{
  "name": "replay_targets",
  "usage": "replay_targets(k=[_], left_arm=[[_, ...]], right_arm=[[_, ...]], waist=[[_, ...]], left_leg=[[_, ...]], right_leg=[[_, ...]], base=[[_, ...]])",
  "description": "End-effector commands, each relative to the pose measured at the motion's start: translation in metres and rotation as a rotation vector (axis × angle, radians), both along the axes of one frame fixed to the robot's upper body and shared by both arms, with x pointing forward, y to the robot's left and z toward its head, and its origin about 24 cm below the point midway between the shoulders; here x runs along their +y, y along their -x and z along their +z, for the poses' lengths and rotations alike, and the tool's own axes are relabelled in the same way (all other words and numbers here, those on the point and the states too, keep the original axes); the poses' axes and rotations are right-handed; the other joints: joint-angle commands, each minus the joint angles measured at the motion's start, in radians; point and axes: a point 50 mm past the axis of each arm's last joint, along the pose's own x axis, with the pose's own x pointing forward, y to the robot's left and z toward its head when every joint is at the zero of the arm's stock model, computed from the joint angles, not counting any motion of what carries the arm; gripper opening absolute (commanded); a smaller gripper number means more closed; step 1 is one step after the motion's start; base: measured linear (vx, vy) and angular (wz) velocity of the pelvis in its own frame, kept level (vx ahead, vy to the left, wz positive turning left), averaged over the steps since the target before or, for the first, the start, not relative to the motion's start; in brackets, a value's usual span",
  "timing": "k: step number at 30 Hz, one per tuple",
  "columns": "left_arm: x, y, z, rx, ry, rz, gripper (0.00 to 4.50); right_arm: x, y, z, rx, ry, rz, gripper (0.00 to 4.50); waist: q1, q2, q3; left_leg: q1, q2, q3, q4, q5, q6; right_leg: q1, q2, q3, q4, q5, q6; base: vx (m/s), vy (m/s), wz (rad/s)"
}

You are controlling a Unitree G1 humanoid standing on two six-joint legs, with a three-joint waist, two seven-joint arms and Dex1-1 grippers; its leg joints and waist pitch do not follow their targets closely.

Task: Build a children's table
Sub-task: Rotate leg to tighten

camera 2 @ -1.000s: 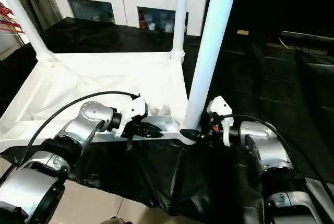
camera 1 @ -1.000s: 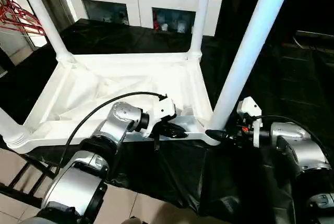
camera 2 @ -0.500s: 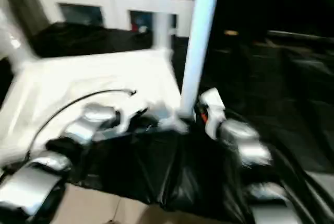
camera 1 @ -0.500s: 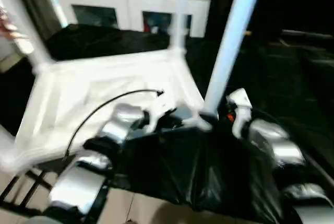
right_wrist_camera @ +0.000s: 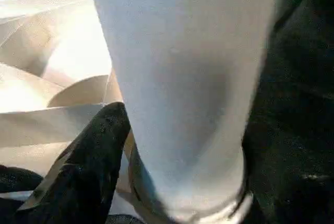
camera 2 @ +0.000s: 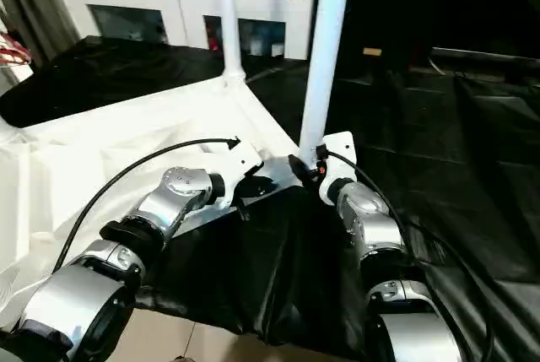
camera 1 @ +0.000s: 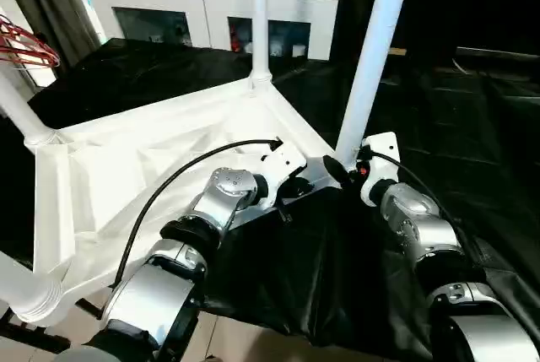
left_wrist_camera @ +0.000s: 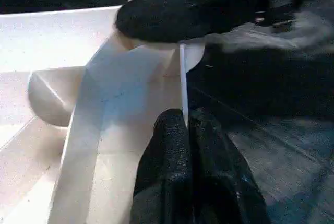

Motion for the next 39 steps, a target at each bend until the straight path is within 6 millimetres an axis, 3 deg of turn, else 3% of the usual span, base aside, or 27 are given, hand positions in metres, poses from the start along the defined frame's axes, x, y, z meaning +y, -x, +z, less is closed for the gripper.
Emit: replay_targets(k=[1,5,10,11,12,13,14,16,17,25,26,35,39], left_arm=[[-0.021,0.009,0.01,-0.039,0.073,-0.156,0.0],[-0.009,0.012,0.01,-0.02,0.073,-0.228,0.0],[0.004,0.012,0.01,-0.009,0.059,-0.271,0.0],[0.009,0.012,0.011,-0.007,0.052,-0.286,0.0],[0.011,0.011,0.012,-0.006,0.049,-0.289,0.0],[0.011,0.011,0.012,-0.006,0.049,-0.289,0.0],[0.013,0.011,0.012,-0.006,0.049,-0.291,0.0],[0.019,0.01,0.014,-0.004,0.042,-0.296,0.0],[0.019,0.01,0.014,-0.004,0.042,-0.296,0.0],[0.027,0.009,0.015,0.011,0.027,-0.323,0.0],[0.027,0.009,0.015,0.013,0.027,-0.324,0.0],[0.026,0.012,0.013,0.025,0.03,-0.336,0.0],[0.024,0.01,0.012,0.012,0.029,-0.3,0.0]], right_arm=[[0.01,0.009,-0.017,0.076,0.024,0.078,3.63],[0.0,0.01,-0.009,0.025,0.056,0.179,3.63],[-0.002,0.024,-0.001,0.007,0.046,0.42,3.63],[-0.004,0.032,0.0,0.02,0.045,0.531,3.63],[-0.005,0.036,0.0,0.033,0.043,0.583,3.63],[-0.005,0.036,0.0,0.033,0.043,0.583,3.63],[-0.006,0.039,0.0,0.042,0.042,0.616,3.63],[-0.009,0.047,0.0,0.08,0.031,0.709,3.63],[-0.009,0.047,0.0,0.08,0.031,0.709,3.38],[-0.01,0.058,-0.002,0.157,0.023,0.819,2.89],[-0.01,0.058,-0.003,0.16,0.024,0.823,2.67],[-0.006,0.06,-0.002,0.159,-0.011,0.816,2.57],[-0.004,0.055,-0.002,0.122,-0.038,0.73,2.56]], waist=[[0.003,-0.009,-0.056],[0.011,-0.01,-0.056],[0.023,-0.01,-0.055],[0.027,-0.01,-0.054],[0.027,-0.019,-0.054],[0.027,-0.019,-0.054],[0.032,-0.013,-0.054],[0.033,-0.015,-0.052],[0.034,-0.014,-0.051],[0.044,-0.015,-0.054],[0.045,-0.015,-0.054],[0.046,-0.013,-0.056],[0.047,-0.013,-0.056]], left_leg=[[0.012,0.073,-0.036,-0.066,-0.174,0.08],[0.008,0.073,-0.033,-0.063,-0.168,0.089],[0.005,0.074,-0.033,-0.06,-0.151,0.115],[0.008,0.074,-0.032,-0.059,-0.158,0.123],[0.007,0.076,-0.032,-0.06,-0.152,0.128],[0.007,0.076,-0.032,-0.06,-0.152,0.128],[0.007,0.078,-0.033,-0.061,-0.154,0.122],[0.008,0.078,-0.033,-0.062,-0.165,0.114],[0.009,0.078,-0.034,-0.062,-0.168,0.113],[0.01,0.078,-0.034,-0.061,-0.148,0.105],[0.01,0.078,-0.034,-0.061,-0.145,0.104],[0.01,0.078,-0.035,-0.061,-0.138,0.103],[0.008,0.078,-0.035,-0.06,-0.136,0.102]], right_leg=[[0.044,-0.107,0.055,-0.076,-0.168,-0.238],[0.046,-0.108,0.054,-0.073,-0.159,-0.24],[0.047,-0.107,0.053,-0.072,-0.165,-0.231],[0.045,-0.104,0.052,-0.074,-0.174,-0.223],[0.046,-0.104,0.052,-0.073,-0.172,-0.223],[0.046,-0.104,0.052,-0.073,-0.172,-0.223],[0.042,-0.107,0.052,-0.073,-0.194,-0.223],[0.042,-0.107,0.052,-0.077,-0.221,-0.218],[0.041,-0.107,0.052,-0.077,-0.228,-0.217],[0.039,-0.108,0.053,-0.076,-0.221,-0.211],[0.039,-0.109,0.053,-0.074,-0.213,-0.213],[0.041,-0.108,0.051,-0.072,-0.198,-0.216],[0.041,-0.109,0.052,-0.071,-0.189,-0.219]], base=[[0.0,0.0,0.0],[0.0,0.0,0.0],[0.0,0.0,0.0],[0.0,0.0,0.0],[0.0,0.0,0.0],[0.0,0.0,0.0],[0.0,0.0,0.0],[0.0,0.0,0.0],[0.0,0.0,0.0],[0.0,0.0,0.0],[0.0,0.0,0.0],[0.0,0.0,0.0],[0.0,0.0,0.0]])
